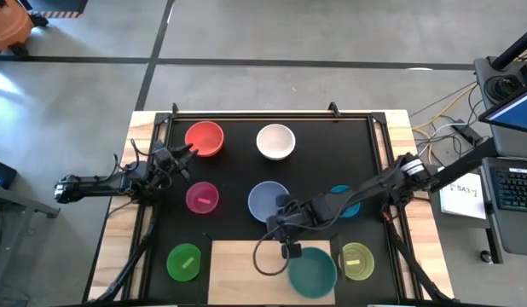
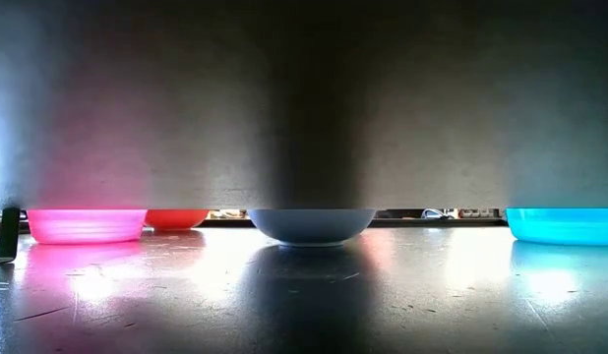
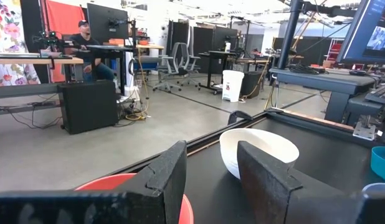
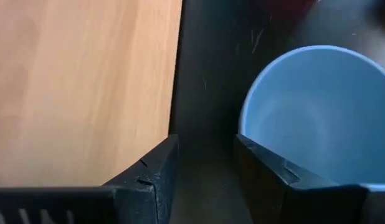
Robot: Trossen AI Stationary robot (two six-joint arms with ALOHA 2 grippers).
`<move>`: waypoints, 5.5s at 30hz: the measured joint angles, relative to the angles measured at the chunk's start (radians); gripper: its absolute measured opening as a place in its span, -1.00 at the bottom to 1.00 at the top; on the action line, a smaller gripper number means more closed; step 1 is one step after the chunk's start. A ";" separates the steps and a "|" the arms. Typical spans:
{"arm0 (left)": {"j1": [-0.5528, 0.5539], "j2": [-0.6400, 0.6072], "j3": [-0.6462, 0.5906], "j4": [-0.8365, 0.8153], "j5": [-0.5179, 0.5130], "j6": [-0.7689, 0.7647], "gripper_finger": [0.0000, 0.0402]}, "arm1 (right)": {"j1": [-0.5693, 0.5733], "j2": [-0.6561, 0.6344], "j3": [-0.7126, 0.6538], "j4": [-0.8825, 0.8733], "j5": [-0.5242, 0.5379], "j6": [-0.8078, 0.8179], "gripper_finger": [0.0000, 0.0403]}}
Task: Place and stack bowls onto a shelf
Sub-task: Stack the blue bowl on top of the dark green bowl on the shelf, then stack the orange bowl on top of the blue bowl on the shelf
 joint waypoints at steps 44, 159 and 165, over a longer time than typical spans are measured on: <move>0.000 0.005 0.000 -0.002 0.000 0.000 -0.37 | -0.032 0.036 0.172 -0.182 -0.072 0.251 -0.96; 0.001 0.144 0.271 -0.192 0.018 -0.140 -0.30 | 0.222 0.053 0.580 -0.613 -0.193 0.383 -0.53; 0.001 0.316 0.438 -0.599 0.017 -0.317 -0.10 | 0.215 0.052 0.580 -0.682 -0.190 0.376 -0.53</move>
